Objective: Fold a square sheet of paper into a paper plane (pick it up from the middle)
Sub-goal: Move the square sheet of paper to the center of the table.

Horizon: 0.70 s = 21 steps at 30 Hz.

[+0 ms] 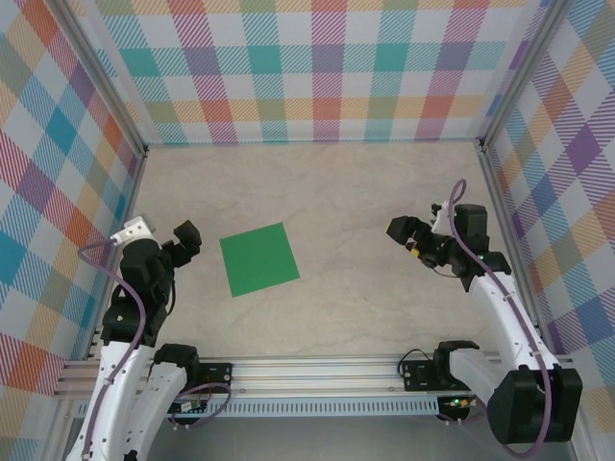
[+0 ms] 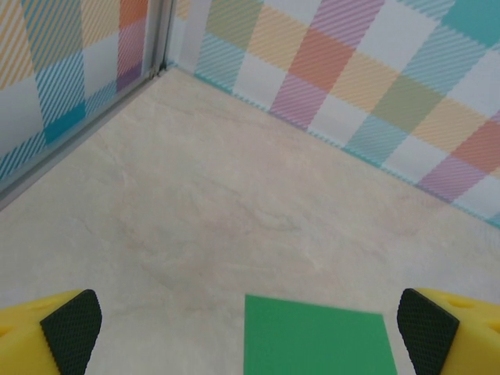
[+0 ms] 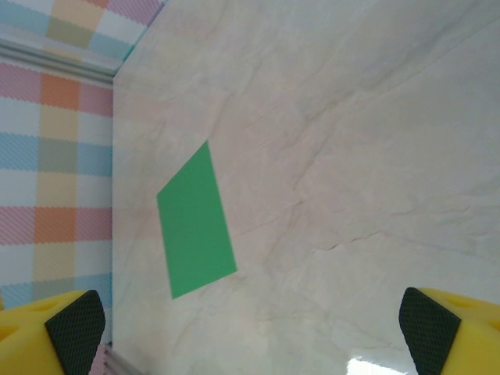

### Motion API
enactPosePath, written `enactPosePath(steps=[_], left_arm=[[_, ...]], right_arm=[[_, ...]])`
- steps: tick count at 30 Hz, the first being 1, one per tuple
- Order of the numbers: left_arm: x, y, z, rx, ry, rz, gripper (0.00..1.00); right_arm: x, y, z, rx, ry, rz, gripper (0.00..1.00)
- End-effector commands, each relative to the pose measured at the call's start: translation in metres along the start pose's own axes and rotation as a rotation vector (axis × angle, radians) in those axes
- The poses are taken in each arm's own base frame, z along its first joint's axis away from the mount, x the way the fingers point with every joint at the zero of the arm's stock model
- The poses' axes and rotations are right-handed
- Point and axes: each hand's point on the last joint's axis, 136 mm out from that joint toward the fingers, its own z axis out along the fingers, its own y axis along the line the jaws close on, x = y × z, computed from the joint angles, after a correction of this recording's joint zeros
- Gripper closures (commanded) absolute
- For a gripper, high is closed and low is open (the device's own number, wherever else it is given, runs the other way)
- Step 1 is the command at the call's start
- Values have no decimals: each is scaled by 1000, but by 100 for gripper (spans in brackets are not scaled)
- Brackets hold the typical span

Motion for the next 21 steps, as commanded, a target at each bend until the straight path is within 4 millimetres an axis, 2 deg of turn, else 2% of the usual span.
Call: enactPosePath(steps=[1,5,7,11,16,21], left_arm=[[32,7,-11,-21,200,31,0],[43,-5,-11,27,305,73,0],[55,0,-12,-3,382,78,0],[66,4,-12,-25,458,128,0],[77,-2,-9,19,488,116,0],[77,4,-9,-9,477,114,0]], right_arm=[[27,26,7,-72,127,16,0],[57,42,25,-12,231,-67,0],[70,45,33,34,269,-101,0],[90,57,53,50,321,-139,0],[112,69,94,92,409,-164,1],[136,83,144,187,511,-237,4]])
